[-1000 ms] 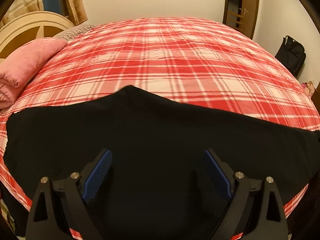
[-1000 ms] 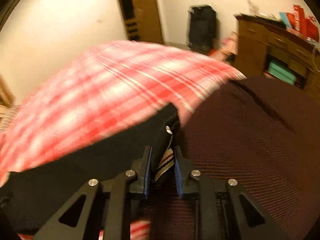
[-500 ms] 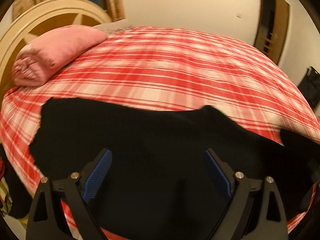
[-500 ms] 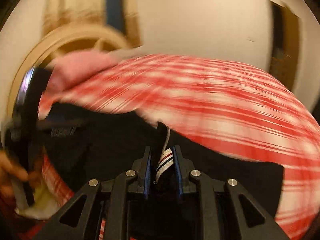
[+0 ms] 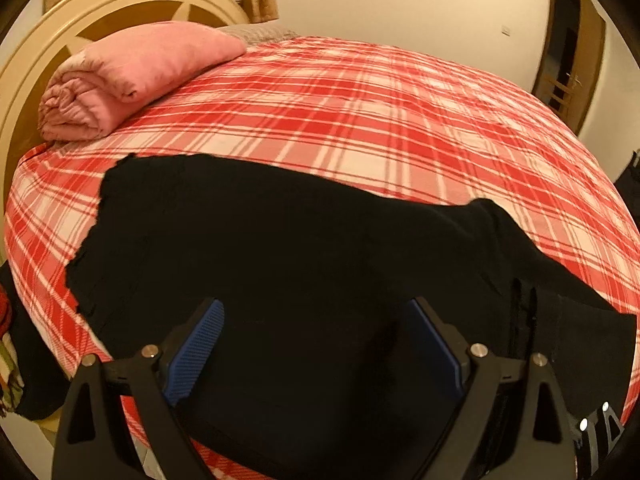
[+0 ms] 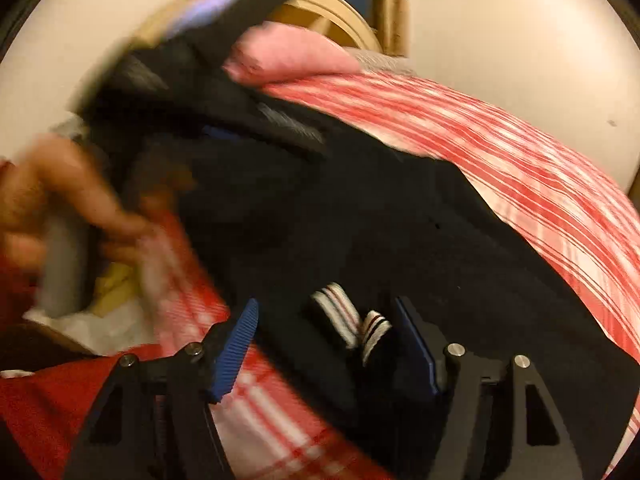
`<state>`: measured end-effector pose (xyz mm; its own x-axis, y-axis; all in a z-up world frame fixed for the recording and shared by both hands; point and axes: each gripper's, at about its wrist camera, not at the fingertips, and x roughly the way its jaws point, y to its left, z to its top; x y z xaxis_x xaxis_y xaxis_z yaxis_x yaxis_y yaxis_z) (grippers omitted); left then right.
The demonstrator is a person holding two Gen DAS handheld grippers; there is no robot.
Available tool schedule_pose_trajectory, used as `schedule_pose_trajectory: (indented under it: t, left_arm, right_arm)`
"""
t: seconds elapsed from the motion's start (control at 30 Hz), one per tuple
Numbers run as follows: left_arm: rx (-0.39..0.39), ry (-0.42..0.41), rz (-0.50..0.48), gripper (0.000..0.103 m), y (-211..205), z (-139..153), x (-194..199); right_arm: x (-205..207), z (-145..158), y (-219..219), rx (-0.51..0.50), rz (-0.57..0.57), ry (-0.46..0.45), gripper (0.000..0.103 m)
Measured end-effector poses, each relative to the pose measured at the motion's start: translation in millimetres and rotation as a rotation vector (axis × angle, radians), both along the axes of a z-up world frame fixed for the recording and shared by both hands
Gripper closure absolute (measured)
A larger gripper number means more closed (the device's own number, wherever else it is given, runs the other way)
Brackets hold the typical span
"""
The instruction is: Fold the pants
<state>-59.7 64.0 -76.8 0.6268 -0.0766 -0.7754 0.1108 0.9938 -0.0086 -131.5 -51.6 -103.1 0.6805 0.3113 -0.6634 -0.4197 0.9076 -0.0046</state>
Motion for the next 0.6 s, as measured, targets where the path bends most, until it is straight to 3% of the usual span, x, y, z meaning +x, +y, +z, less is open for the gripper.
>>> schedule_pose_trajectory:
  t: [0.07,0.1,0.13,0.2,0.33,0.43,0.6]
  left_arm:
    - [0.007,-0.013,-0.036,0.008,-7.1,2.4,-3.4]
    - [0.01,-0.019,-0.049,0.008,-10.2,3.4,-4.8]
    - [0.008,-0.026,-0.067,0.008,-14.5,5.1,-7.1]
    - [-0.015,-0.028,-0.106,0.008,-24.0,8.3,-11.0]
    - [-0.046,-0.028,-0.21,0.008,-54.2,13.3,-21.7]
    - [-0.035,-0.037,-0.312,0.008,-85.2,10.8,-35.1]
    - [-0.006,0.023,-0.379,0.012,-123.2,-13.3,-44.8]
  right_arm:
    - [-5.7,21.5,-25.3,0.153,-0.018,-0.023,0.033]
    - [-5.3,29.7,-40.9,0.199,-0.06,-0.034,0.04]
    - [-4.2,36.9,-58.1,0.222,-0.119,-0.045,0.057]
    - [3.0,45.4,-101.0,0.193,-0.286,-0.051,0.077]
    - [-12.3,44.4,-197.3,0.19,-0.598,-0.048,0.079]
    - [-42.7,41.6,-241.6,0.15,-0.75,-0.038,0.079]
    - [-47.0,21.7,-253.5,0.119,-0.761,0.021,0.079]
